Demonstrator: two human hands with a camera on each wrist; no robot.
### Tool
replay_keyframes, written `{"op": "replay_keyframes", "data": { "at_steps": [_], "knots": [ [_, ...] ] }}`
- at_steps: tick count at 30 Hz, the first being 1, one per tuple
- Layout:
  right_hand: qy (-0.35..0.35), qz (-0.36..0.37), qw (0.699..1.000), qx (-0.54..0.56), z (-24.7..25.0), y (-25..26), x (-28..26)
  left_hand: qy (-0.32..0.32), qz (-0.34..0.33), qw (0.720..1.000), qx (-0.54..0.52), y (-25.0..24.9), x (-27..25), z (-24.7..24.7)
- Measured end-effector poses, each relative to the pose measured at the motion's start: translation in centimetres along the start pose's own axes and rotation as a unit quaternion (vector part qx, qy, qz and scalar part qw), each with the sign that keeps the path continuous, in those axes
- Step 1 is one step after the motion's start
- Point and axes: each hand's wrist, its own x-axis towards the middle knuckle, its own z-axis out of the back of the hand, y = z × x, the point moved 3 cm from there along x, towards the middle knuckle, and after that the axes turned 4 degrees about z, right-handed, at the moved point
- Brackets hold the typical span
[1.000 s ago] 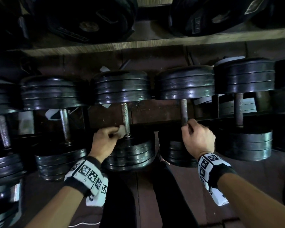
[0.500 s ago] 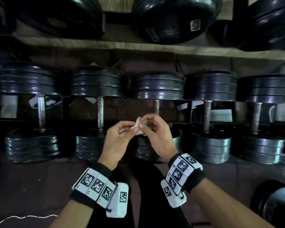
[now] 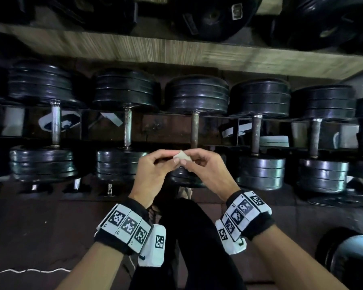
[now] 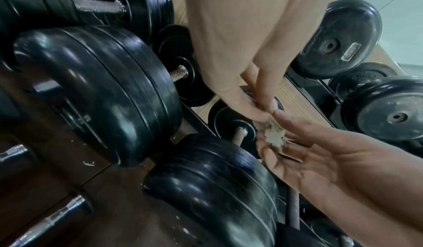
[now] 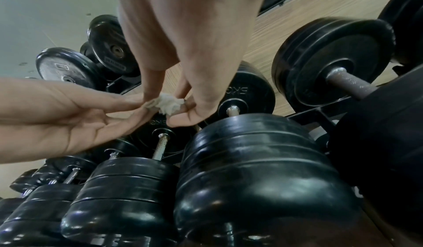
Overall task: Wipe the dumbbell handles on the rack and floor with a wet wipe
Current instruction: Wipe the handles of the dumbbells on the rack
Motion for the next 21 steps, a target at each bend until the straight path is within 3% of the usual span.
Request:
{"op": "replay_keyframes", "data": {
  "at_steps": [6,12,16,18,19,21],
  "knots": [
    [0.066,-0.022,0.997,-0.029,1.6,0.0,0.2,-0.012,-0.027,0.999,0.043,0.0,0.3,-1.1],
    [0.097,-0.03,0.991,-0.09,4.6,-1.1,2.5,0.004,-0.014,0.999,0.038,-0.2,2.3,-4.2],
    [0.077,-0.022,0.994,-0.071,7.1,-1.9,4.6,-0.04,-0.073,0.978,0.19,0.4,5.2,-4.5],
    [0.05,-0.03,0.995,-0.079,8.7,-3.3,5.8,-0.089,-0.117,0.931,0.334,1.0,7.1,-2.4],
    [0.044,-0.033,0.992,-0.113,9.4,-4.2,6.5,-0.117,-0.141,0.882,0.434,1.2,7.9,-1.1],
    [0.07,-0.038,0.973,-0.218,10.1,-6.0,7.7,-0.168,-0.156,0.758,0.611,1.7,8.7,2.0]
  ]
}}
